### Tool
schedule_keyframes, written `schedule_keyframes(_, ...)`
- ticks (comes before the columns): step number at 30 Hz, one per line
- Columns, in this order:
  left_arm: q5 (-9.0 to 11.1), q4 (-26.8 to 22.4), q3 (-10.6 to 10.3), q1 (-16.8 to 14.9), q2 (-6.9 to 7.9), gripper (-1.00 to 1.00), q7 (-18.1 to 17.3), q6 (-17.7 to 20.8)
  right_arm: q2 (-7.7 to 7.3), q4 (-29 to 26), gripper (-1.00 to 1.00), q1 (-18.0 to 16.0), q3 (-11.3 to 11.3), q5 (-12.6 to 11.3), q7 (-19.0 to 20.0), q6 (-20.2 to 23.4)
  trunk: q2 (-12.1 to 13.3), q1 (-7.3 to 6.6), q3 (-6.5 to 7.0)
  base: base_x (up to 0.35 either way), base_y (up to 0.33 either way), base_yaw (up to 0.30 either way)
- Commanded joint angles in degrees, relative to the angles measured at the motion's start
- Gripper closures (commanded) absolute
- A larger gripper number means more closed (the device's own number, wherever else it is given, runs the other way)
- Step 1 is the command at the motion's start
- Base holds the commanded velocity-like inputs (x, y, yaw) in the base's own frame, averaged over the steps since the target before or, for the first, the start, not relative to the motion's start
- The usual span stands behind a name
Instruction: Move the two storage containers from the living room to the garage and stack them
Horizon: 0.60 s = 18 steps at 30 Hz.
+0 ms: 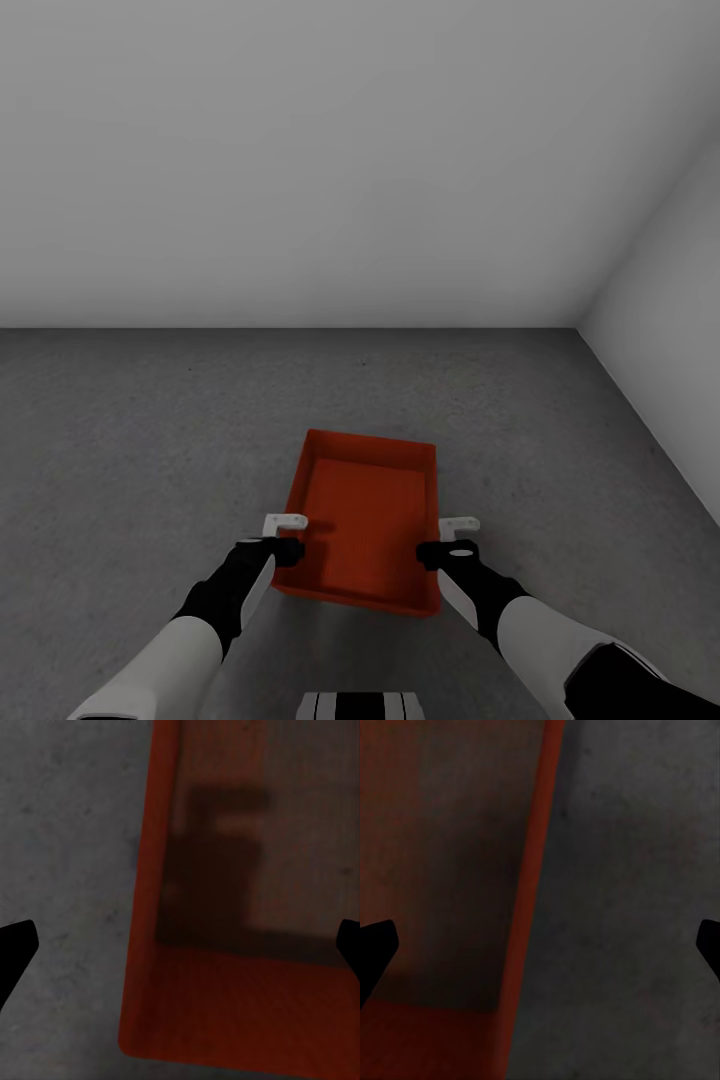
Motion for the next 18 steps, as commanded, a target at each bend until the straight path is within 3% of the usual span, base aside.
schedule_keyframes(1,-0.21,-0.11,0.04,0.0,-0.03,-1.0,0.1,0.32,-0.04,-0.12,-1.0,-0.02,0.48,-0.3,-0.41,0.35,-0.02,-0.01,-0.04,0.0,0.0,0.0)
schedule_keyframes(18,-0.09,-0.16,0.04,0.0,-0.06,-1.0,0.1,0.3,0.04,-0.12,-1.0,-0.02,0.31,-0.56,-0.5,0.3,-0.02,-0.01,-0.04,0.0,0.0,0.0)
